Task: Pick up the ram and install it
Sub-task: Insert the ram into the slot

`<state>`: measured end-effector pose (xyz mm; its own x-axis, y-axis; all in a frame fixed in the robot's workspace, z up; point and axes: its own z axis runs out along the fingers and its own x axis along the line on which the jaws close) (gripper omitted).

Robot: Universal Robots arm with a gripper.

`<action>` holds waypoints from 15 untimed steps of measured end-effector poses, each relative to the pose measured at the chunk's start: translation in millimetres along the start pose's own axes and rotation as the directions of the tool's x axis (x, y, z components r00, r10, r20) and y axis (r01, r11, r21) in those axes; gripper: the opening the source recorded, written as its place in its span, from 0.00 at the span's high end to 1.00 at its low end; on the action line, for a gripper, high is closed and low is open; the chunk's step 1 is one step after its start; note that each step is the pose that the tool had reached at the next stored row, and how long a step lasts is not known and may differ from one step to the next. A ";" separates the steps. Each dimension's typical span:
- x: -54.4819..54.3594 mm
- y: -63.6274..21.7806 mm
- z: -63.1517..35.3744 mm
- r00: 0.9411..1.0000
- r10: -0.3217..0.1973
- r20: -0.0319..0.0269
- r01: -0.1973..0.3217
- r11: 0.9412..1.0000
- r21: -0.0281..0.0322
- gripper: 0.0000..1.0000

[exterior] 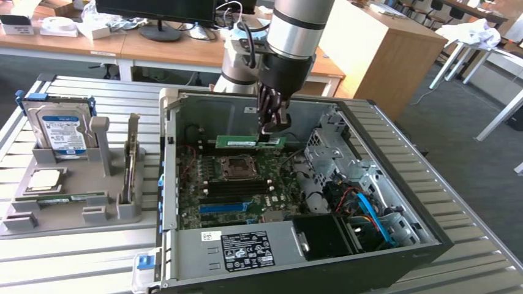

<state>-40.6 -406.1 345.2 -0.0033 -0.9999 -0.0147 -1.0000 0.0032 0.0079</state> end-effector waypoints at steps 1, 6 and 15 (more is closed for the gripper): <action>0.0 0.0 0.3 1.000 0.000 0.000 0.000 1.000 0.000 0.88; 0.0 0.0 1.7 1.000 0.000 0.000 0.000 1.000 0.000 0.88; 0.1 -0.1 5.2 1.000 0.000 0.000 0.000 1.000 0.000 0.88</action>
<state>-40.6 -406.1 340.0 -0.0033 -0.9999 -0.0146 -1.0000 0.0032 0.0077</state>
